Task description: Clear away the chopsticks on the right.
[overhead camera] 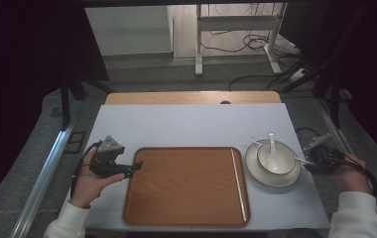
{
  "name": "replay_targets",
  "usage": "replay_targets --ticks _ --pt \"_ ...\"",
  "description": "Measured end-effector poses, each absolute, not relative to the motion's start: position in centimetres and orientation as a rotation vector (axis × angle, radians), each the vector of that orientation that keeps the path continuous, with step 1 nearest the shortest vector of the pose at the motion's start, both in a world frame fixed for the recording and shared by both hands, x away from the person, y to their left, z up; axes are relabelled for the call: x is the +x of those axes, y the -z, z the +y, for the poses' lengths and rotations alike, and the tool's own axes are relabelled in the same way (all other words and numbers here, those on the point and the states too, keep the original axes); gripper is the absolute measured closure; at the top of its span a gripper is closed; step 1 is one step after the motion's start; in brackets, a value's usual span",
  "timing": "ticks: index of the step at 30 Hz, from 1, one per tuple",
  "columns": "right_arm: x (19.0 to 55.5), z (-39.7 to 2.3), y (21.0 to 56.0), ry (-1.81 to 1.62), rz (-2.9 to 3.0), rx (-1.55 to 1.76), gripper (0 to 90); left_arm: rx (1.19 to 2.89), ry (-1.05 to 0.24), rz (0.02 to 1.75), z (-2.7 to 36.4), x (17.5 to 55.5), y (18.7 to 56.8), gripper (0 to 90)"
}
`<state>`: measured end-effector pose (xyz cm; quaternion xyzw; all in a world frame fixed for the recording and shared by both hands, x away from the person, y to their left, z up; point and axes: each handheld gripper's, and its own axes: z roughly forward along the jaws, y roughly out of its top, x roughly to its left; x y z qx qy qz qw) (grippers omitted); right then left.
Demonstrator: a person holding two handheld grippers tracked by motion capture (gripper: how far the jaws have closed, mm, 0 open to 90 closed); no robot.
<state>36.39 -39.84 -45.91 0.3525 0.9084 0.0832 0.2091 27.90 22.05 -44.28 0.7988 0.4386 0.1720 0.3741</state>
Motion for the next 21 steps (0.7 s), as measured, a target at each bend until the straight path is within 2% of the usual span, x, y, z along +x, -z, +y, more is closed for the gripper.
replay_targets --ticks 4,17,21 --pt "36.92 -39.58 46.29 -0.218 2.543 0.95 64.0 2.046 -0.439 1.123 22.02 27.93 44.33 15.6" --pt "37.27 -39.12 46.64 -0.207 2.6 0.876 82.9 2.044 -0.441 1.124 22.05 27.89 44.33 15.6" --pt "37.09 -39.28 46.33 -0.213 2.597 0.874 83.8 2.044 -0.445 1.124 22.09 27.86 44.29 15.6"
